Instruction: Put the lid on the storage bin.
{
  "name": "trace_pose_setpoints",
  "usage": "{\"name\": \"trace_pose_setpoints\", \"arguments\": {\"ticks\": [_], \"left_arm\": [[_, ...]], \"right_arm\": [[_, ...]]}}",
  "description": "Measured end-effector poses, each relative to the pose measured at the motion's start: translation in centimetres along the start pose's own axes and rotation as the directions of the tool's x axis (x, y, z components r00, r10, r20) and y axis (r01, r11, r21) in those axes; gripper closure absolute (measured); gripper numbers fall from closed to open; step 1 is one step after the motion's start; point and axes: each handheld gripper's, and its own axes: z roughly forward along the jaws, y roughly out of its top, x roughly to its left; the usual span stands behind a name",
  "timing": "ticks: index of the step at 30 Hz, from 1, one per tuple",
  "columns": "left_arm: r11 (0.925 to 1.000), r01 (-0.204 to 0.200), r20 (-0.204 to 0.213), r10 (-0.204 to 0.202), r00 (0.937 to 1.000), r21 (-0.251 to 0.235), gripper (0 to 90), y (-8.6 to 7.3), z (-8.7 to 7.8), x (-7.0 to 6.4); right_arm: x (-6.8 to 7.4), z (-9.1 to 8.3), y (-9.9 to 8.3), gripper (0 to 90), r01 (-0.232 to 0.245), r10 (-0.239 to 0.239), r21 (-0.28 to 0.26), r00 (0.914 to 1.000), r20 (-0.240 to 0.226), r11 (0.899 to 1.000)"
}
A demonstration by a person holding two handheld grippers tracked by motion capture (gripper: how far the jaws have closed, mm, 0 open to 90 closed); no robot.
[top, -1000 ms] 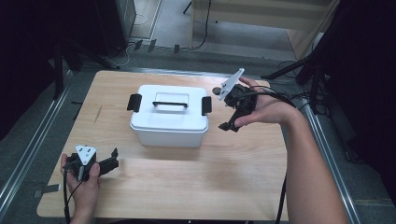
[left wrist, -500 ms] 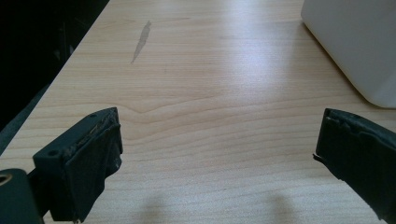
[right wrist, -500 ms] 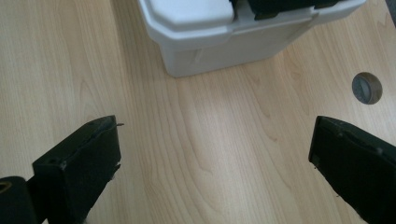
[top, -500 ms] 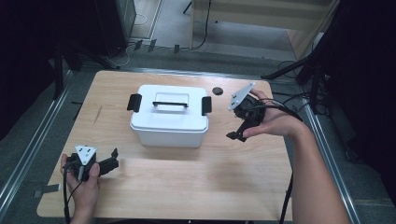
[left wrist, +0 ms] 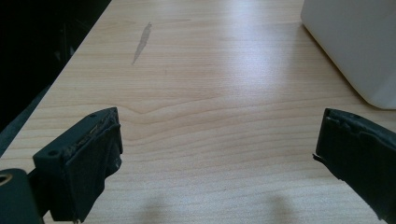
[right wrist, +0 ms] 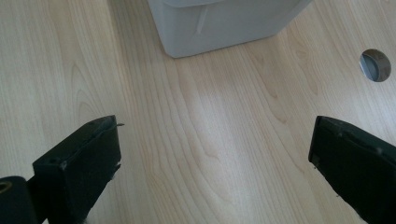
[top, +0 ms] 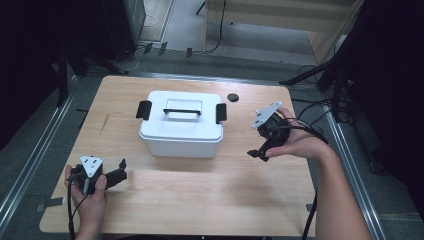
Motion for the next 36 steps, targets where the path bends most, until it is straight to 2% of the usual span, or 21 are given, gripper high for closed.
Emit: {"name": "trace_pose_setpoints", "arguments": {"ticks": [9, 14, 19, 23, 30, 36], "left_arm": [[1.0000, -0.004, 0.003, 0.004, 1.0000, -0.003, 1.2, 0.0, 0.0, 0.0], [0.9999, -0.011, 0.003, 0.011, 0.9999, -0.002, 1.1, 0.0, 0.0, 0.0], [0.9999, -0.015, 0.002, 0.015, 0.9999, 0.000, 1.2, 0.0, 0.0, -0.1], [0.9999, -0.015, 0.005, 0.015, 0.9999, 0.000, 1.1, 0.0, 0.0, -0.1], [0.9998, -0.017, 0.000, 0.017, 0.9999, -0.005, 1.1, 0.0, 0.0, -0.2], [0.9997, -0.023, -0.002, 0.023, 0.9997, -0.003, 1.2, 0.0, 0.0, -0.2]], "right_arm": [[0.8, 0.9, -2.2, 1.9, -0.024, 0.025, -0.024, 0.9996, 0.015, 0.999], [1.4, 1.1, -3.3, 2.1, -0.023, 0.025, -0.028, 0.9986, 0.047, 0.999], [2.1, 1.2, -4.4, 2.2, -0.032, 0.037, -0.064, 0.9970, 0.068, 0.997], [2.5, 1.6, -5.6, 3.1, -0.051, 0.056, -0.071, 0.9959, 0.071, 0.996], [3.0, 2.0, -8.0, 3.1, -0.108, 0.118, -0.126, 0.9905, 0.072, 0.986], [3.6, 2.4, -9.8, 4.2, -0.129, 0.145, -0.169, 0.9858, 0.084, 0.977]]}}
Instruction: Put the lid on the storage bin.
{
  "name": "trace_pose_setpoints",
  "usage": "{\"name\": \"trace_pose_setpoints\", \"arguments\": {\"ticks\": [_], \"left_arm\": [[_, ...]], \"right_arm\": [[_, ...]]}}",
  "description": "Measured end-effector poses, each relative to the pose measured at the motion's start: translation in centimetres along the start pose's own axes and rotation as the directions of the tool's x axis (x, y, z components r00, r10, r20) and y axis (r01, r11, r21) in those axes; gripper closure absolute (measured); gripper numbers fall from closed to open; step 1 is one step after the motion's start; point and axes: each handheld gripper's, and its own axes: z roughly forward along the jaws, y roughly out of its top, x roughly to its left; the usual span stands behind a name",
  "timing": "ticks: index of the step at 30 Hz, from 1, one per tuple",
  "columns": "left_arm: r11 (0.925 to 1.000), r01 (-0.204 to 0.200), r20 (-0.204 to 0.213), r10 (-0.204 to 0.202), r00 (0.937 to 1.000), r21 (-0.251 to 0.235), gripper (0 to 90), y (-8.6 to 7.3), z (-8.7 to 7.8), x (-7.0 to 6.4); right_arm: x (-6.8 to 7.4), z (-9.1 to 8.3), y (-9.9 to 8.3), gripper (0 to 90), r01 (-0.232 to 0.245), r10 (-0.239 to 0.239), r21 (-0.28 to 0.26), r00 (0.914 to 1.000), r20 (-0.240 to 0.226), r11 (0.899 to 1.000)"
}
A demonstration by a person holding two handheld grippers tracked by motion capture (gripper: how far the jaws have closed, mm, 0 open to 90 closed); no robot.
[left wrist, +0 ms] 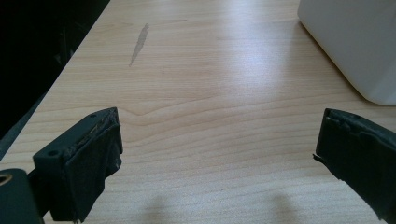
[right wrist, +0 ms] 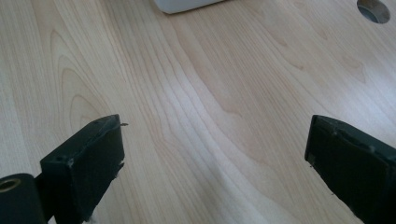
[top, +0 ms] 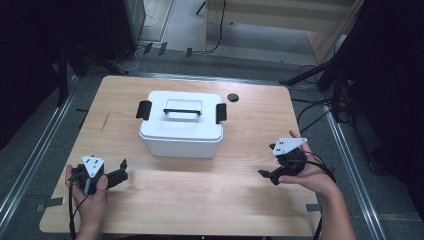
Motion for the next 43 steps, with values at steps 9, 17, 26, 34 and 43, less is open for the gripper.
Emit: {"name": "trace_pose_setpoints", "arguments": {"ticks": [9, 17, 26, 34, 43], "left_arm": [[0.9999, -0.010, -0.006, 0.010, 0.9999, -0.001, 1.2, 0.0, 0.0, -0.2], [0.9998, -0.022, -0.013, 0.022, 0.9997, -0.002, 1.2, 0.0, 0.0, -0.3], [0.9994, -0.033, -0.024, 0.033, 0.9992, -0.006, 1.1, 0.0, -0.1, -0.4], [0.9991, -0.038, -0.054, 0.037, 0.9978, -0.018, 1.1, -0.1, -0.2, -0.6], [1.0000, -0.003, -0.061, 0.003, 0.9981, -0.002, 1.1, -0.1, -0.2, -0.4]], "right_arm": [[0.8, -0.2, -3.2, 4.3, -0.065, 0.066, -0.057, 0.9975, 0.026, 0.996], [1.6, -0.3, -6.6, 4.0, -0.128, 0.135, -0.115, 0.9894, 0.054, 0.985], [2.4, 0.0, -9.6, 3.8, -0.192, 0.201, -0.176, 0.9790, 0.034, 0.965], [2.6, 0.7, -10.4, 3.8, -0.212, 0.224, -0.222, 0.9741, 0.032, 0.952], [2.4, 0.6, -10.8, 3.8, -0.255, 0.266, -0.278, 0.9640, 0.000, 0.926]]}}
